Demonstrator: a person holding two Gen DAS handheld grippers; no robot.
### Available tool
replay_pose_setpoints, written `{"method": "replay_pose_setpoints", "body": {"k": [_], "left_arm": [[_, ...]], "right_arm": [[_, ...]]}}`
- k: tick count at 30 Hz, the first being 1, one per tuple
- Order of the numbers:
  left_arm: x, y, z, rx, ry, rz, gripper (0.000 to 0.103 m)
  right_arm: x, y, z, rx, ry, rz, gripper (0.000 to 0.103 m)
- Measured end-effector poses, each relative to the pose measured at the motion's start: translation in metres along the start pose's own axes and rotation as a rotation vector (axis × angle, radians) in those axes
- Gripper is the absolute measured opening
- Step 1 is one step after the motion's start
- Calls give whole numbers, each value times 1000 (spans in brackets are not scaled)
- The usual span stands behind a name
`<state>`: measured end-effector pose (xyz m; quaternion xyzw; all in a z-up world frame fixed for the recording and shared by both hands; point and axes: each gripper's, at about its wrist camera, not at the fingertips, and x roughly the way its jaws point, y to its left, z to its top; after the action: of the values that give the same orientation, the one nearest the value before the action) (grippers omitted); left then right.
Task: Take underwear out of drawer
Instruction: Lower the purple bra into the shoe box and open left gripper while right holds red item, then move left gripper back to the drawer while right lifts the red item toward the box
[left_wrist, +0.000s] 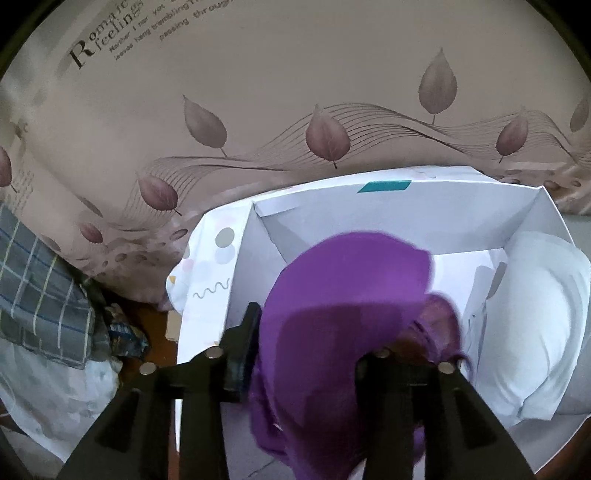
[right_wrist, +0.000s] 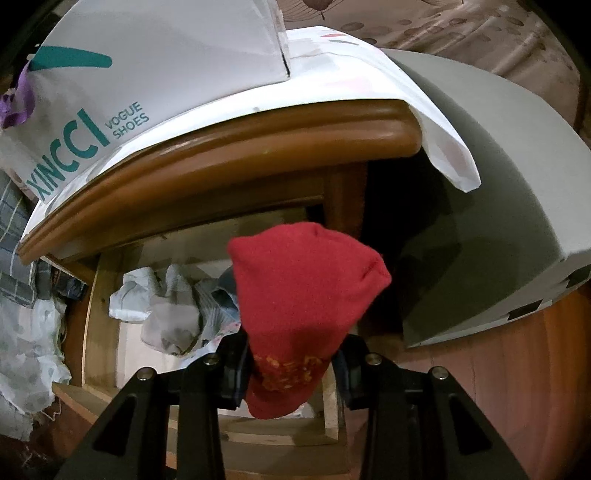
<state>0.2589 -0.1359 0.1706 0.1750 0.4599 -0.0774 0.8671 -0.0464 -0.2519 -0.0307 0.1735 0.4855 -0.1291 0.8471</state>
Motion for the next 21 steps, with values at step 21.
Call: {"method": "replay_pose_setpoints", "body": {"k": [21], "left_arm": [[-44,32,-21,-90,-78,-35,79]], "right_arm": [[2,2,0,-18,1,-14,37]]}}
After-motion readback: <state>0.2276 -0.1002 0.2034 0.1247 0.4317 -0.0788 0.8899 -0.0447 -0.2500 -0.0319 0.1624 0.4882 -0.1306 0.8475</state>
